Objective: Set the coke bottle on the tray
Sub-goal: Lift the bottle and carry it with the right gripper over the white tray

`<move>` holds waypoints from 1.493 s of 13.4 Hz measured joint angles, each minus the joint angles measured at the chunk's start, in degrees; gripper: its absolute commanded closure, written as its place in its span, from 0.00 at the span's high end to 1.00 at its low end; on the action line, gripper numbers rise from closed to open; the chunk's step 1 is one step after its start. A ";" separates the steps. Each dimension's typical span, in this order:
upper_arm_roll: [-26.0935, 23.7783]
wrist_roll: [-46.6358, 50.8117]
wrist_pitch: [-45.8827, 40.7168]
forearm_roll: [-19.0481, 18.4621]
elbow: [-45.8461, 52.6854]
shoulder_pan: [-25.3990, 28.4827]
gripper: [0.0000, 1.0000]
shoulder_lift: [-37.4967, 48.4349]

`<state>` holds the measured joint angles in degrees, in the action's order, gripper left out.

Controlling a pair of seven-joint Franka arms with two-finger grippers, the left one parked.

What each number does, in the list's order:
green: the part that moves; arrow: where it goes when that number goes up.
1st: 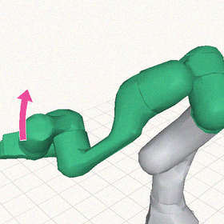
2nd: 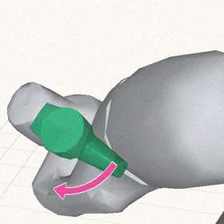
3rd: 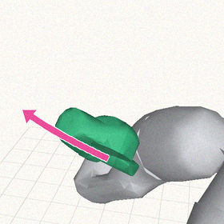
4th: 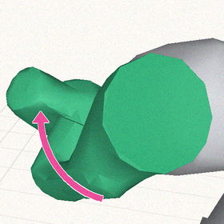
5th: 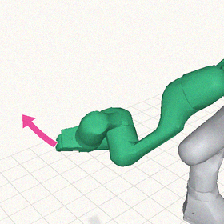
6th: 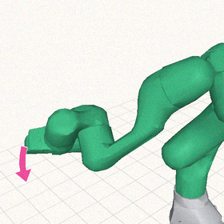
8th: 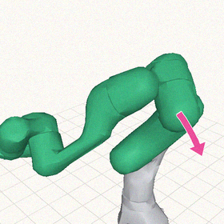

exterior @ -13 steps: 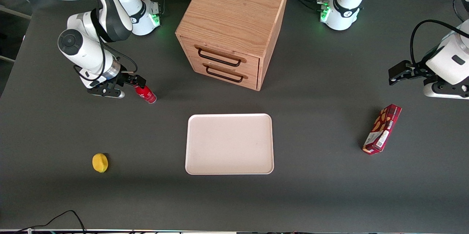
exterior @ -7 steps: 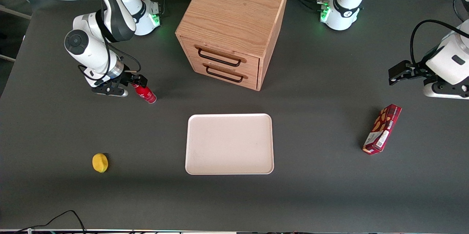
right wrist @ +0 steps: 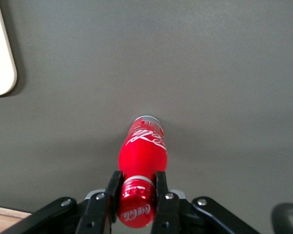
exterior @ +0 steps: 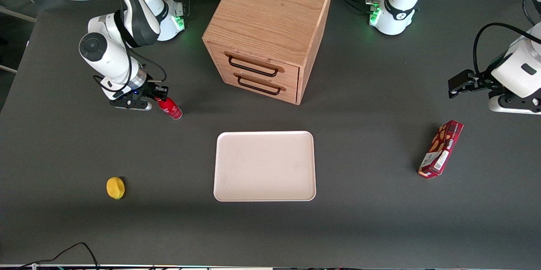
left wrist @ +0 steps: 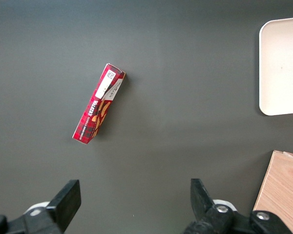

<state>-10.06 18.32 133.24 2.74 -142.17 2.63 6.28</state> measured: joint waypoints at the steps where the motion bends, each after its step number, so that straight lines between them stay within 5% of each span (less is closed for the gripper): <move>1: -0.10 0.00 -2.02 0.00 1.30 0.00 0.00 0.50; 7: 0.53 -1.79 -31.39 -0.43 27.53 -0.07 0.00 2.90; 12: -1.61 3.91 -45.45 -0.50 58.27 0.77 0.00 -14.73; 16: -5.63 20.07 -45.65 -3.66 78.25 4.97 0.00 -37.32; 20: -6.06 30.67 -33.41 -8.15 86.42 8.63 0.00 -51.71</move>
<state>-16.12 48.98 99.83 -5.42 -55.75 11.26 -45.43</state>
